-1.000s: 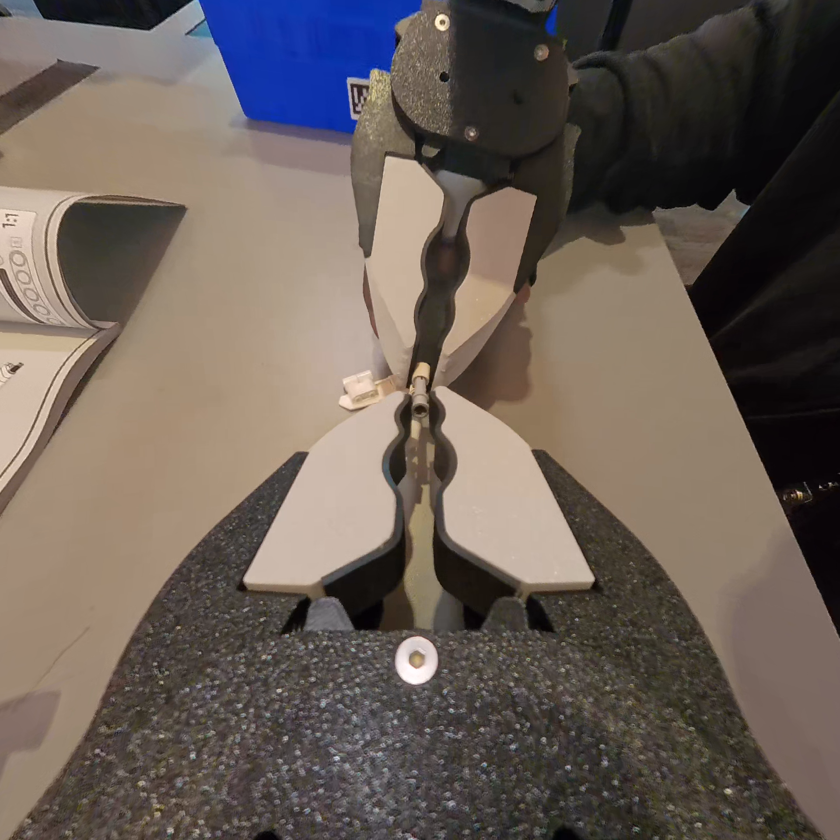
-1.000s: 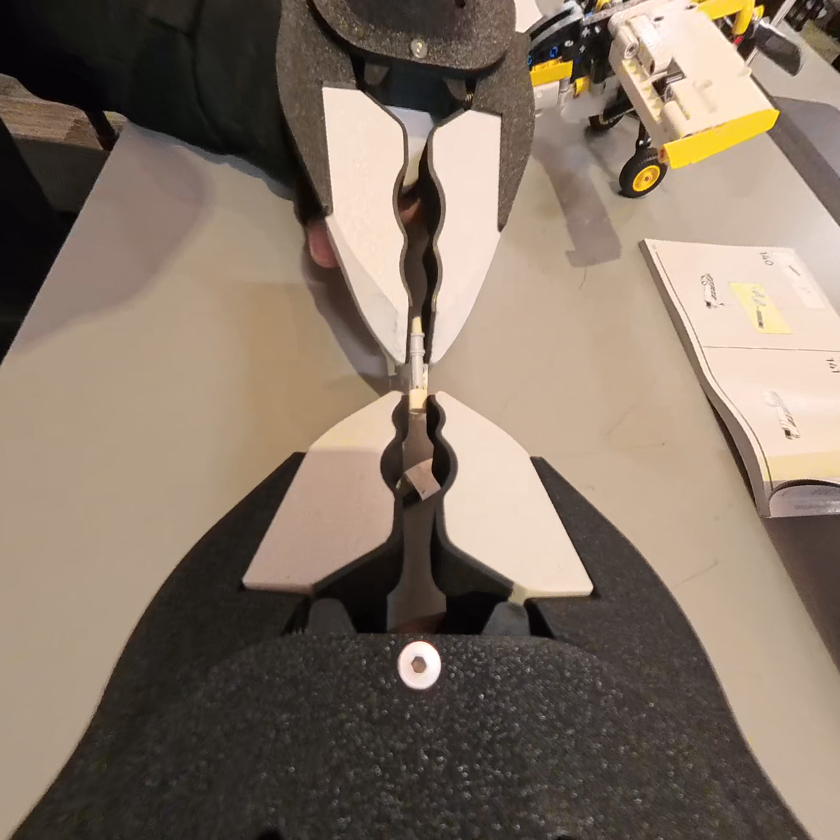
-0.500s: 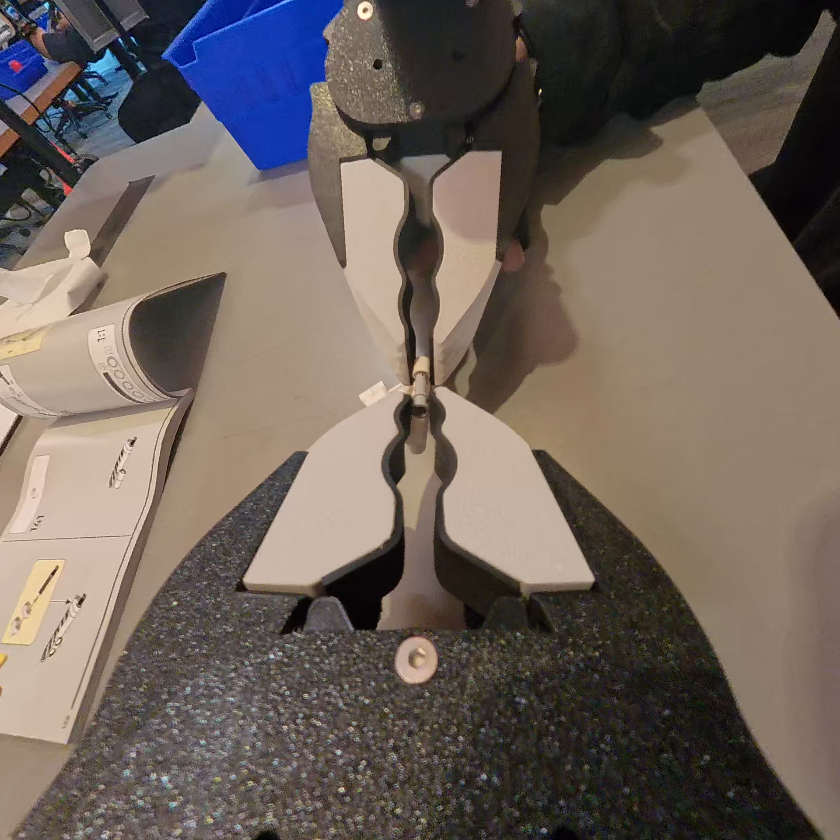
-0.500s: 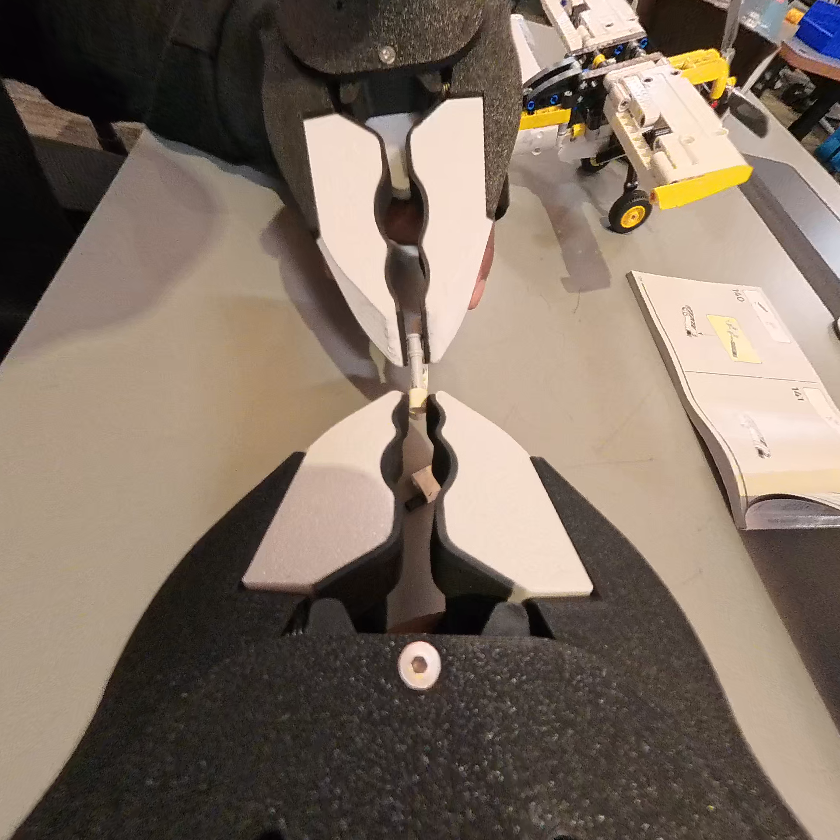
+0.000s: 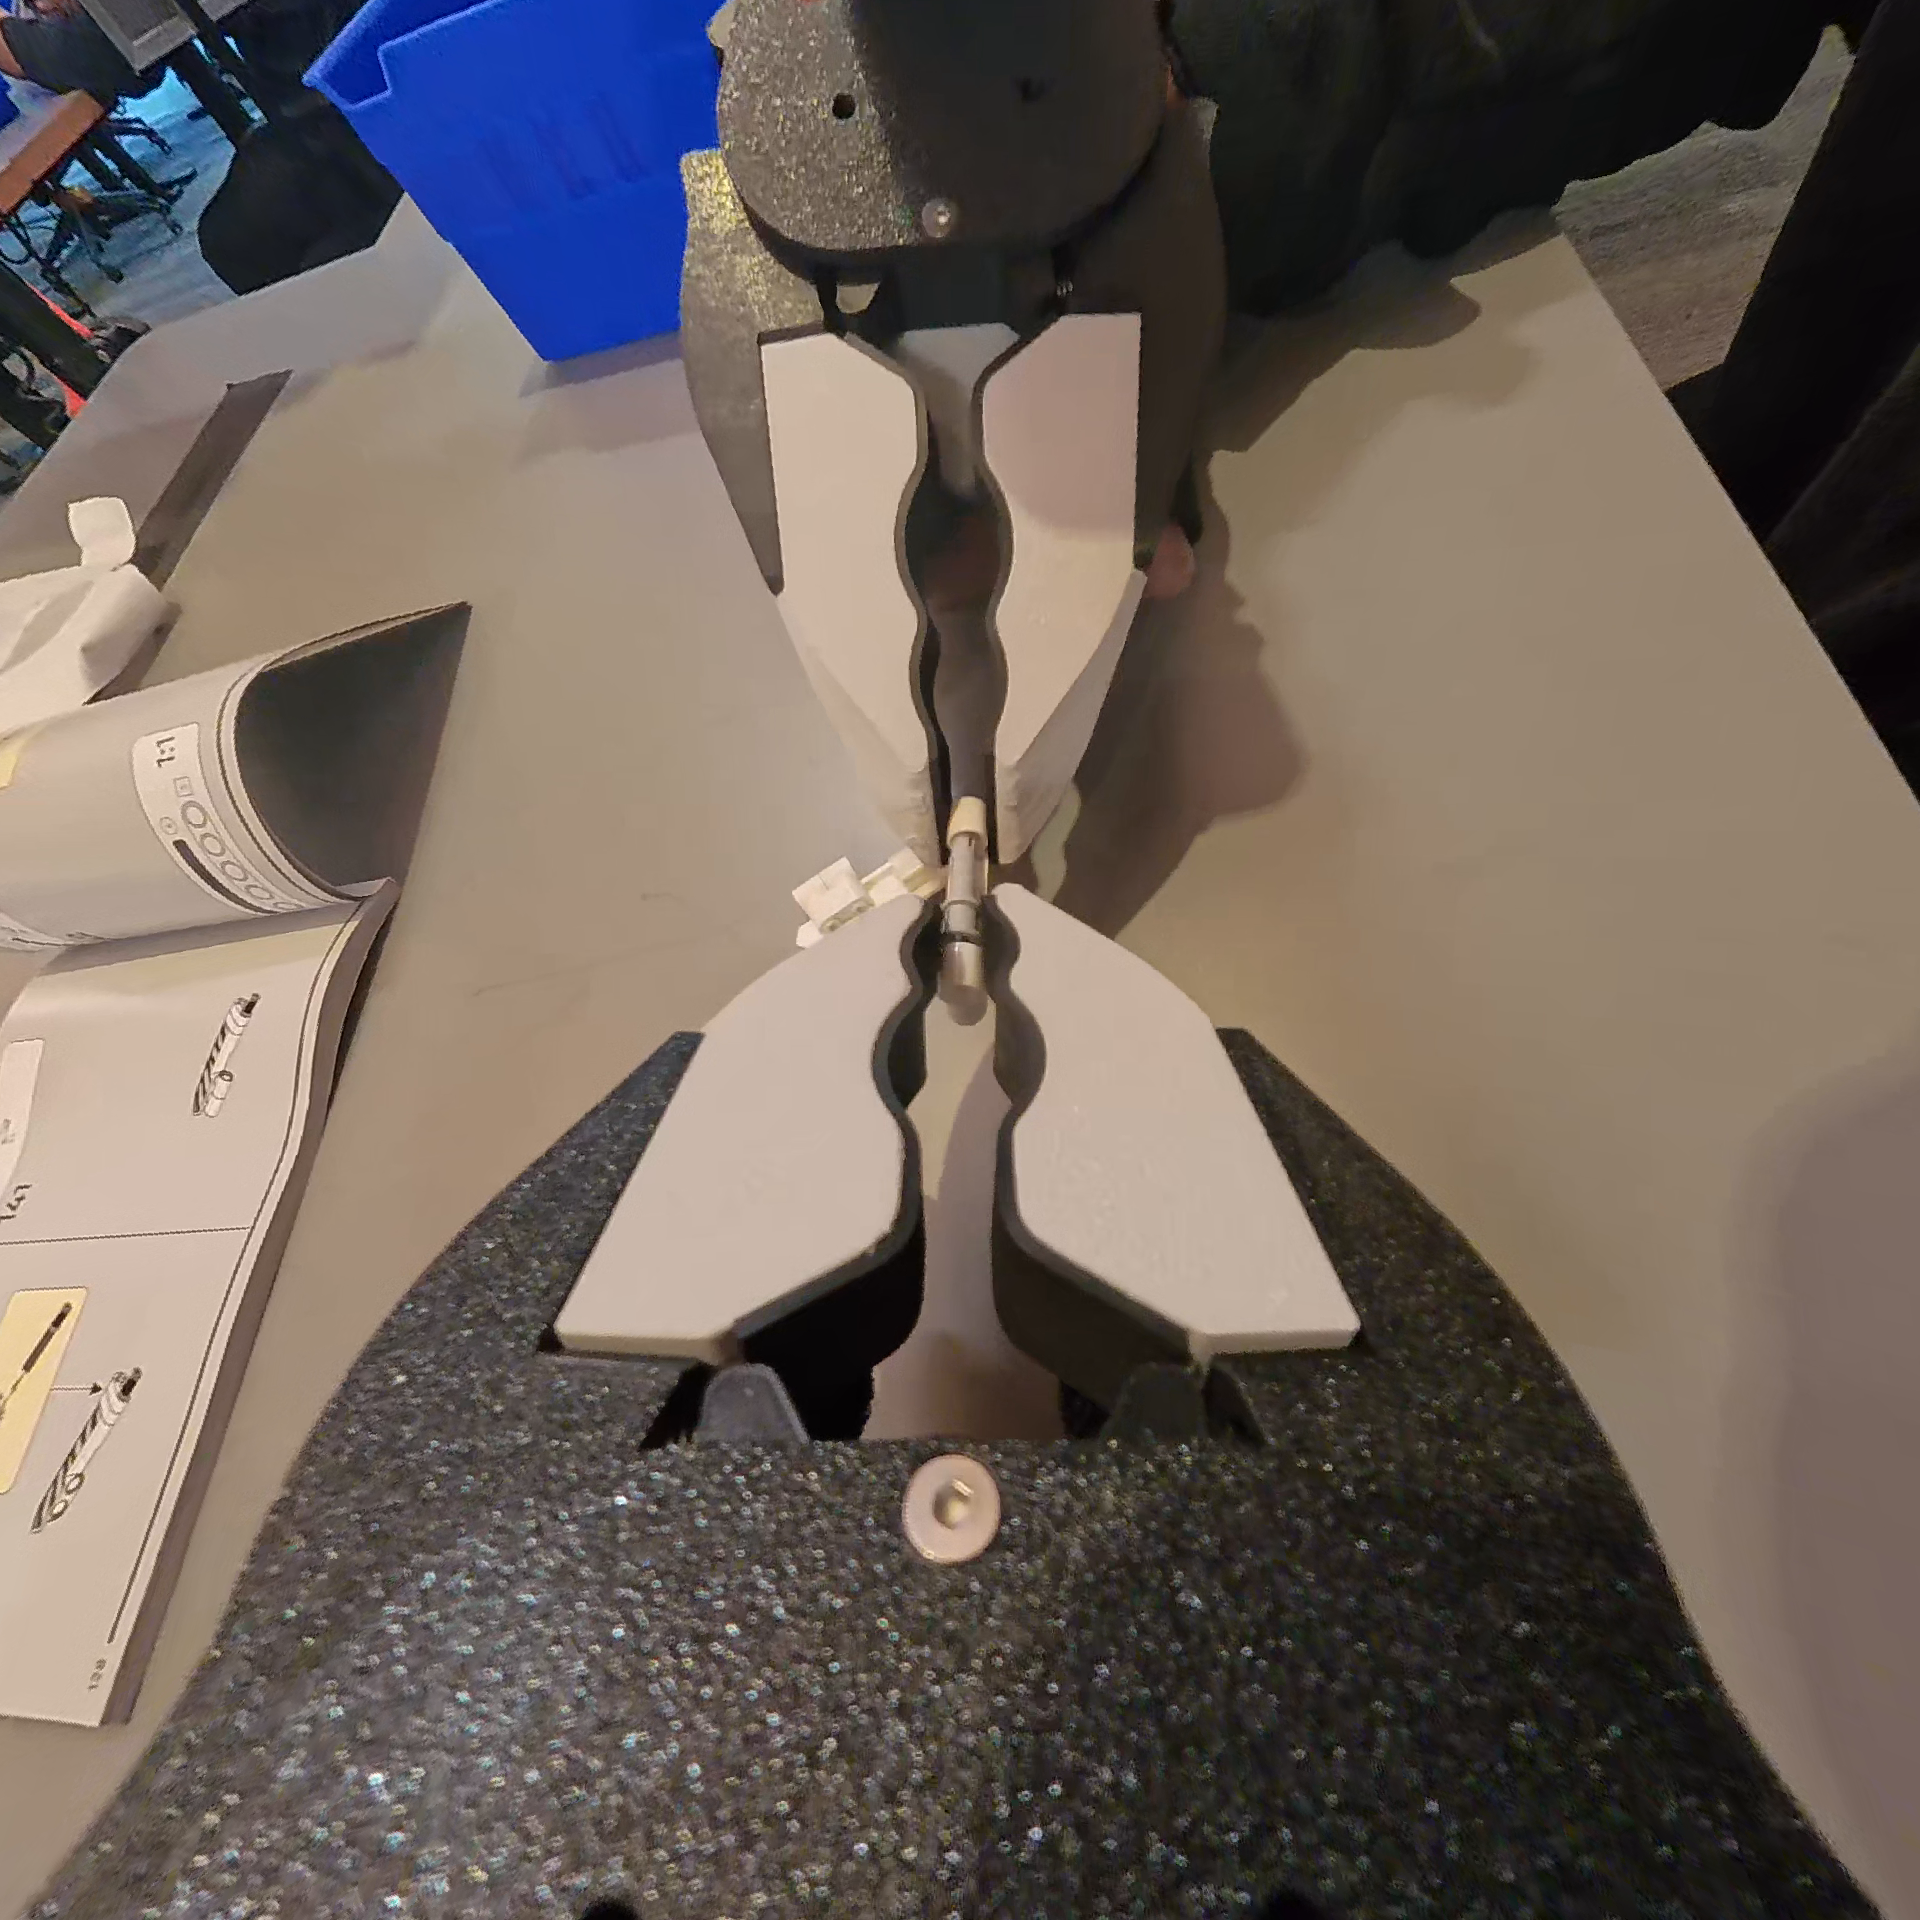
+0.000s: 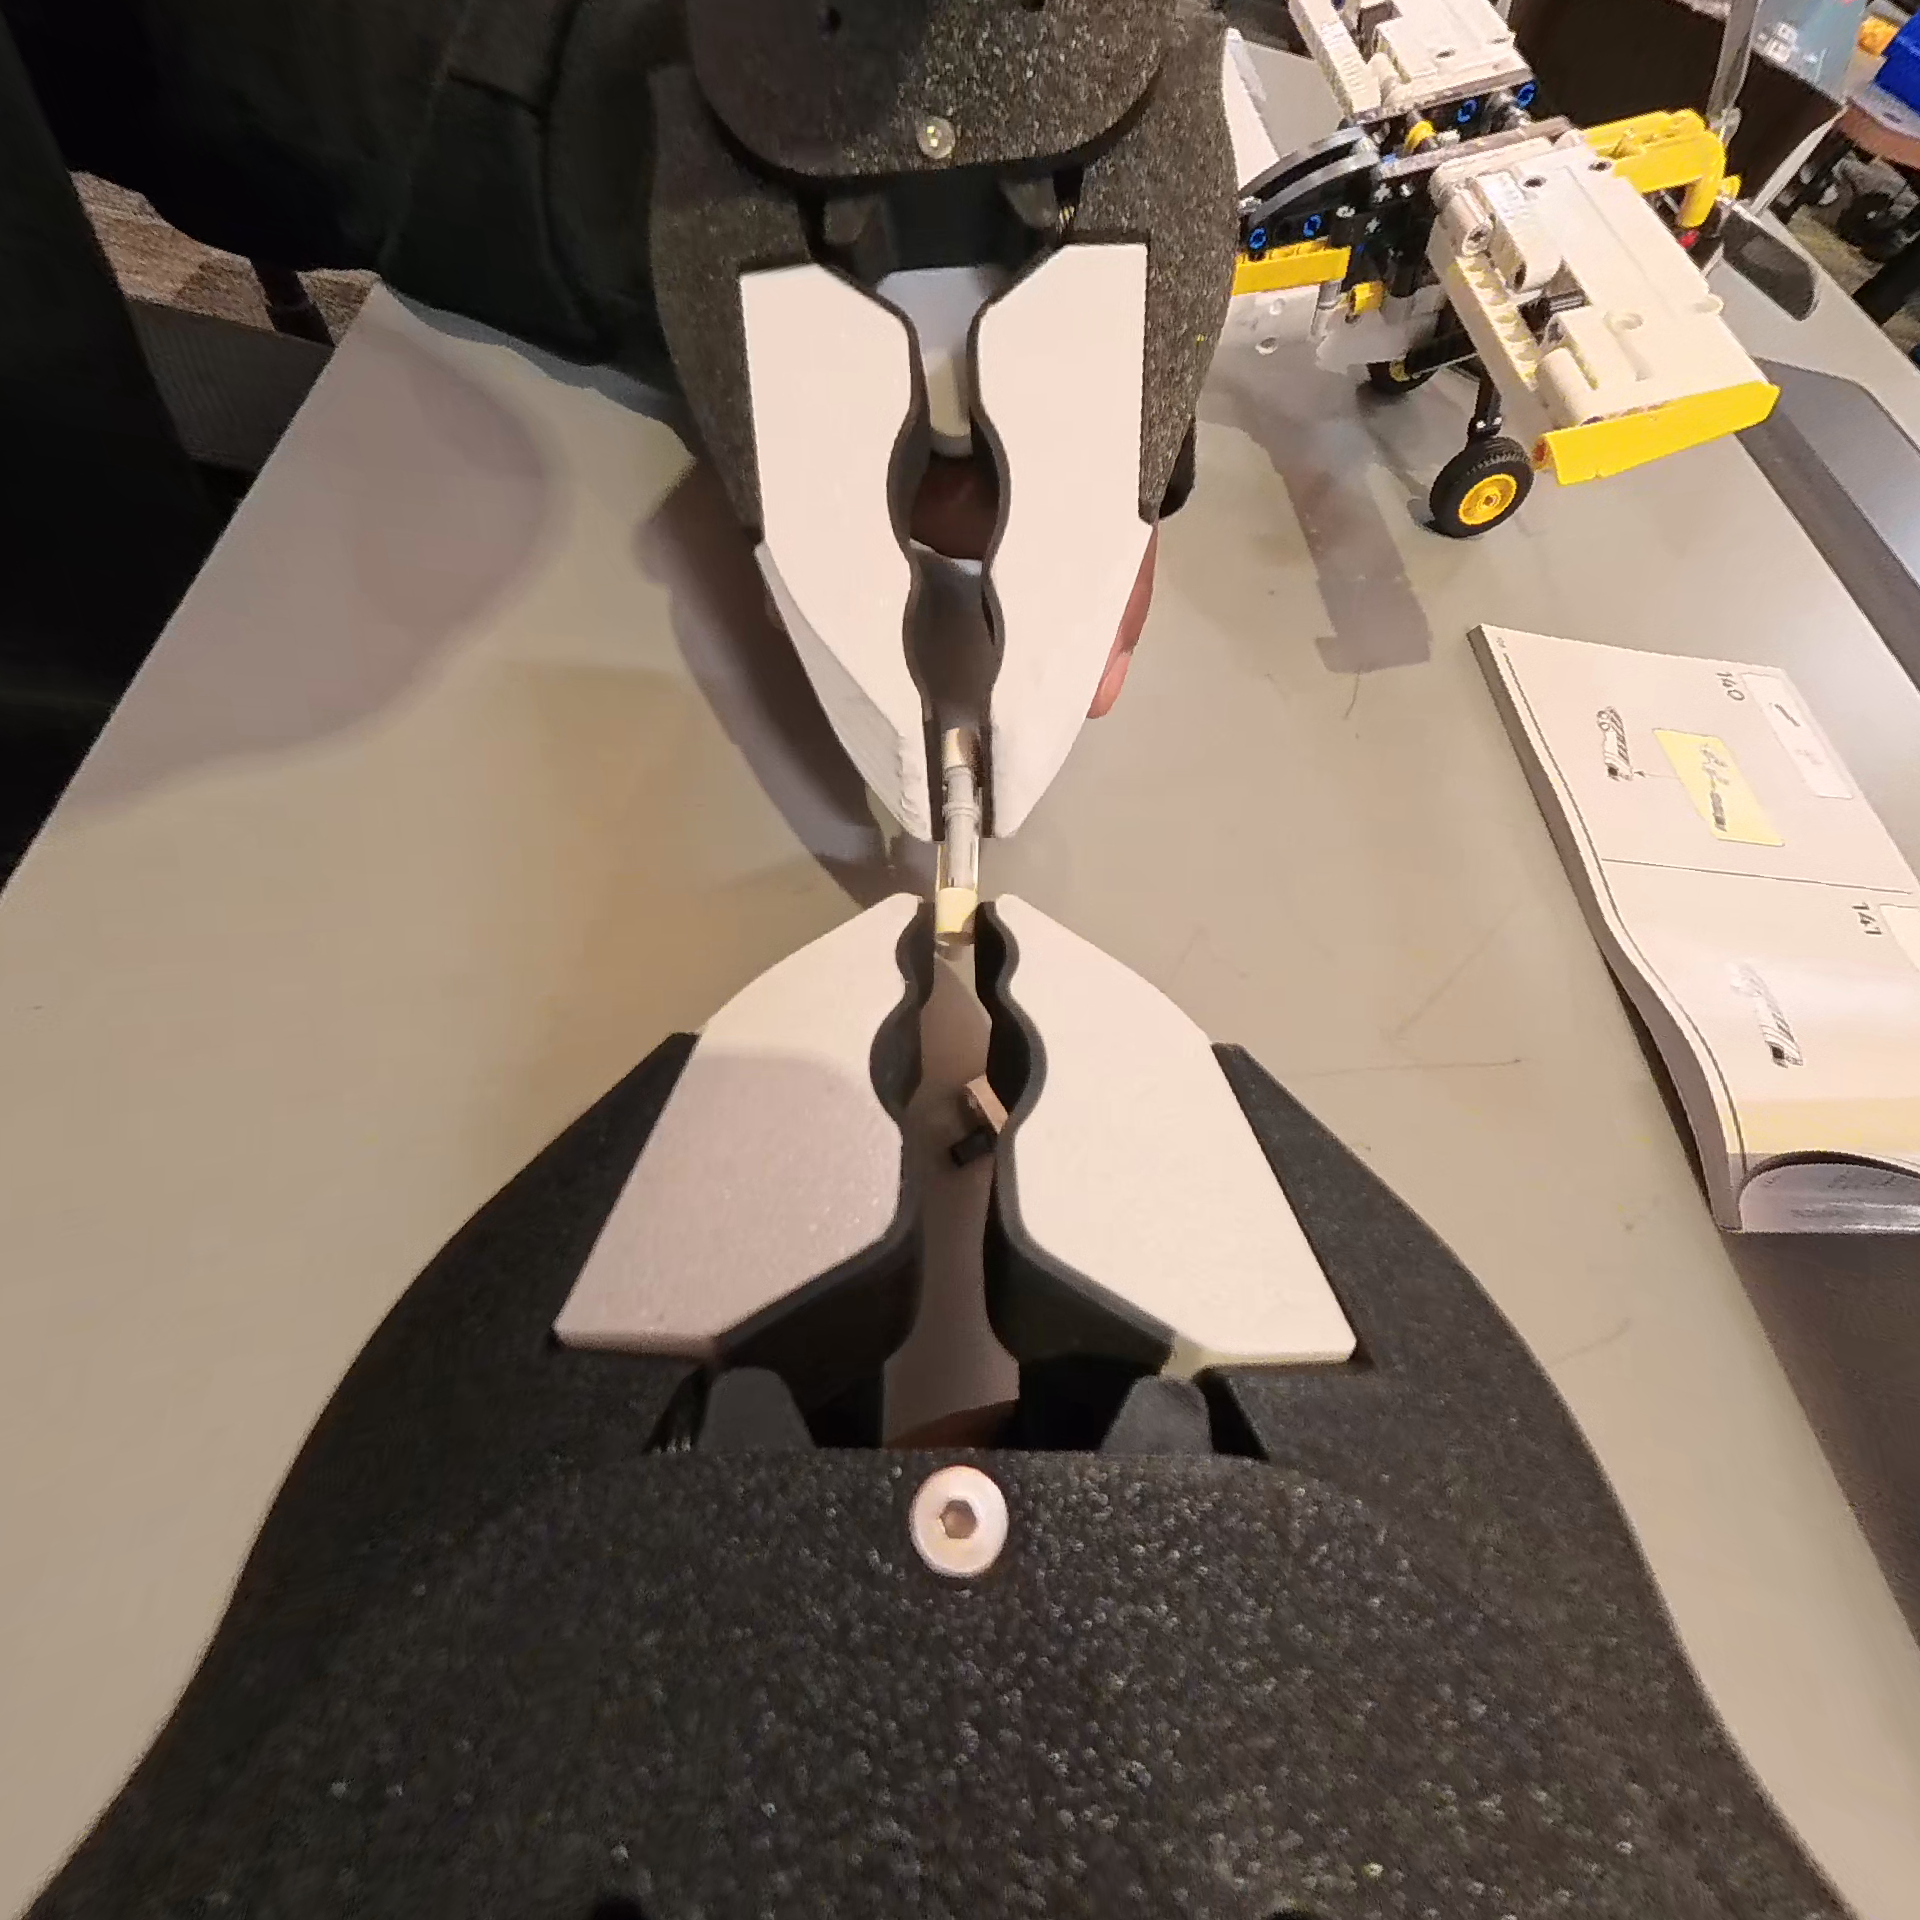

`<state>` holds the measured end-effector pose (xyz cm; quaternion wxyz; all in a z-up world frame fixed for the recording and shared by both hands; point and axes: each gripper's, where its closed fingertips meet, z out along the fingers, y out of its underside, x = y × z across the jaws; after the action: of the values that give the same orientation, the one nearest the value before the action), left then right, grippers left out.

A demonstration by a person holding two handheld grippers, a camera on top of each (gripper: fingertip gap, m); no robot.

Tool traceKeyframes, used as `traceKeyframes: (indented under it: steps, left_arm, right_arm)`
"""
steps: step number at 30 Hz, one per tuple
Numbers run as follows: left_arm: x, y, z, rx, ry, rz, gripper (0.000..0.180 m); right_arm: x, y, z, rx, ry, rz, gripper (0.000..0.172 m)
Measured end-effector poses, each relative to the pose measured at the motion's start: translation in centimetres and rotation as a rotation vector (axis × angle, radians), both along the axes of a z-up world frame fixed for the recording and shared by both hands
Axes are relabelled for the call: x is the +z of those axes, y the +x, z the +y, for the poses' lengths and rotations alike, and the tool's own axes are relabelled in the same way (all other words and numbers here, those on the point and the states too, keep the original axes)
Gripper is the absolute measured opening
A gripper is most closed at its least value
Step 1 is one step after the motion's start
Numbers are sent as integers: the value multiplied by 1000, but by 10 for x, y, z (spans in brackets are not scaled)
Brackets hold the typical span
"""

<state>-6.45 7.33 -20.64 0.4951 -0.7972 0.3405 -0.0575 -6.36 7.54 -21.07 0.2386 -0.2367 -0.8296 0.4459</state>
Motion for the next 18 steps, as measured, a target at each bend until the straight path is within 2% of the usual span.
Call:
traceKeyframes:
  steps: [18]
  left_arm:
    - [5,2,1,2,7,-183,7]
  right_arm:
    - [6,-1,1,-19,-55,-9,7]
